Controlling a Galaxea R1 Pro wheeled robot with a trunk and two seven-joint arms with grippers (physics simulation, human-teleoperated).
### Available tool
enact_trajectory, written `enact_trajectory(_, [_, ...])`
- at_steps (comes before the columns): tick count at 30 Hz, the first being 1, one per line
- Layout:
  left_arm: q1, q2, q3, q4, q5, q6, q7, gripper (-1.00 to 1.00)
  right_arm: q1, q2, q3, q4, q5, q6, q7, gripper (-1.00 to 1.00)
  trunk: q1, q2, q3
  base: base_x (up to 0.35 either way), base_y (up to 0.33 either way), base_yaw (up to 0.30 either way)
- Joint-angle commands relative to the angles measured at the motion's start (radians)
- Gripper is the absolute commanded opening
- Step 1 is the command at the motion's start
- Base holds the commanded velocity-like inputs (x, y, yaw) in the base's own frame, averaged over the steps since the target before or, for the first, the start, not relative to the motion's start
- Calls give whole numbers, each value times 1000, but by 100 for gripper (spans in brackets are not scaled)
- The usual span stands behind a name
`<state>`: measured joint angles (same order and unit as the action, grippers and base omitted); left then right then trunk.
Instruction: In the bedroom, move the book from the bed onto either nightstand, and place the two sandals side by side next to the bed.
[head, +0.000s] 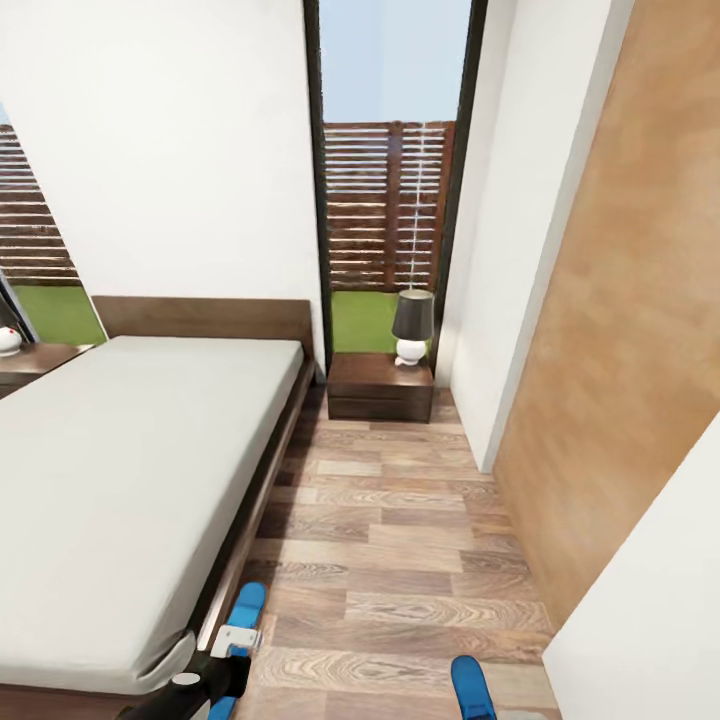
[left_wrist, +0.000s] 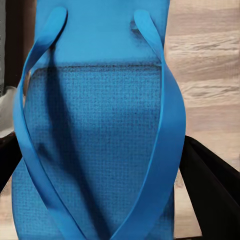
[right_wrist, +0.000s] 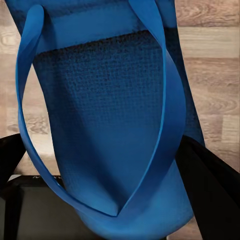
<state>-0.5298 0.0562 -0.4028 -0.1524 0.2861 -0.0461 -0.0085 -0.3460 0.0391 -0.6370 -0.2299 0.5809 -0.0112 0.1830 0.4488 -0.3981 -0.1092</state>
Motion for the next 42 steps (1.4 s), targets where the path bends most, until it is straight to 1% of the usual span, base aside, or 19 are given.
enact_trajectory(1, [-1, 1, -8, 1, 10, -6, -1, -100, -1, 0, -9, -2, 8, -1, 6, -100, 1, -2, -2, 350, 0, 0])
enact_trajectory(18, [-1, 0, -14, 2, 8, -18, -1, -100, -1, 1, -9, -2, 8, -1, 6, -100, 1, -2, -2, 349, -12, 0])
enact_trajectory(42, [-1, 1, -14, 2, 8, -20, -1, -100, -1, 2, -9, -1, 8, -1, 6, -100, 1, -2, -2, 323, -150, 0])
